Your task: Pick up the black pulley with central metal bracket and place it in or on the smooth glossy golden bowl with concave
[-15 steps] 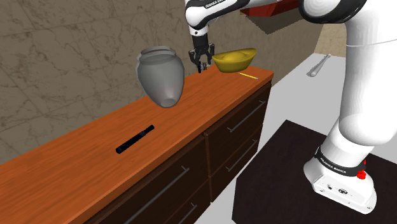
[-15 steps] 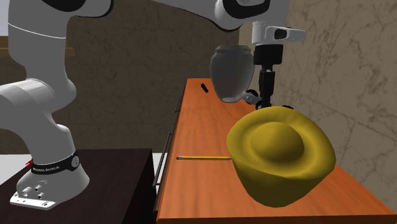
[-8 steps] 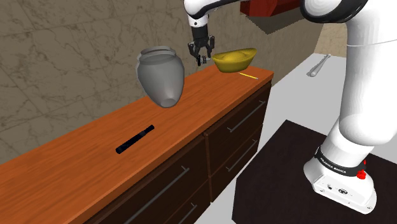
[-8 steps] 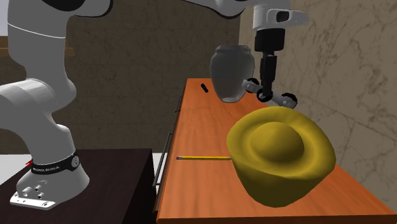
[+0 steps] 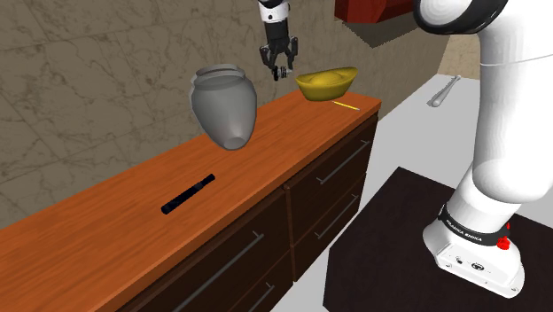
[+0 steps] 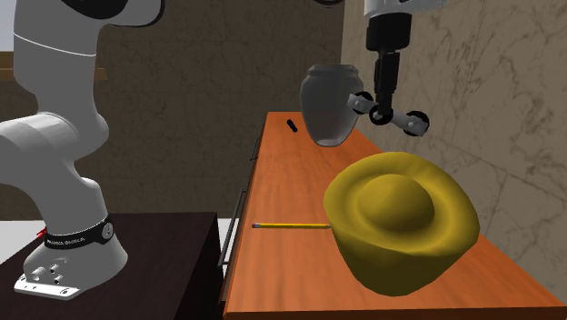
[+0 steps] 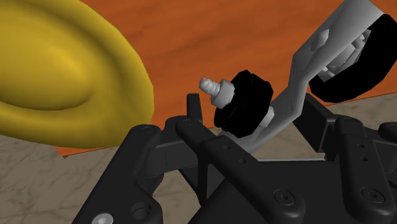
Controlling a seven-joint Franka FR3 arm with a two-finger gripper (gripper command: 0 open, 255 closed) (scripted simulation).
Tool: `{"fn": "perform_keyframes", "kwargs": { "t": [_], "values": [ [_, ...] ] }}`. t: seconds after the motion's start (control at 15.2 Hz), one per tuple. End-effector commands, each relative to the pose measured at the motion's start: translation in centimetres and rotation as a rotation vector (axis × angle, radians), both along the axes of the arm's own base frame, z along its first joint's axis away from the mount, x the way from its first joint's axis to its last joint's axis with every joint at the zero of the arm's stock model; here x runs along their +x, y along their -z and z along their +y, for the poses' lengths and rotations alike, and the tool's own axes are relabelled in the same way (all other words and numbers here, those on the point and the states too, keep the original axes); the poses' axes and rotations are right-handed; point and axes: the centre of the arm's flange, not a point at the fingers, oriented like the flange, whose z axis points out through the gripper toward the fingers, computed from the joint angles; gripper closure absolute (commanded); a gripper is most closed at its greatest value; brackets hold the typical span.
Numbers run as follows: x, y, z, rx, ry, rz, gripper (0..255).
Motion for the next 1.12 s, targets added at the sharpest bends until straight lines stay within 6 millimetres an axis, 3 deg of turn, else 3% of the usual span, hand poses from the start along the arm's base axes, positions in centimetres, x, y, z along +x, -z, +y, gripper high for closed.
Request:
{"fn": "perform_keyframes", "kwargs": {
  "t": [0.0, 0.4, 1.06],
  "values": [
    [0.0, -1.1, -0.2, 0.0, 0.0, 0.0, 255],
    [0.0, -3.8, -0.2, 0.0, 0.0, 0.0, 255],
    [-3.4, -4.1, -12.9, 0.0, 0.0, 0.0, 255]
  ]
}}
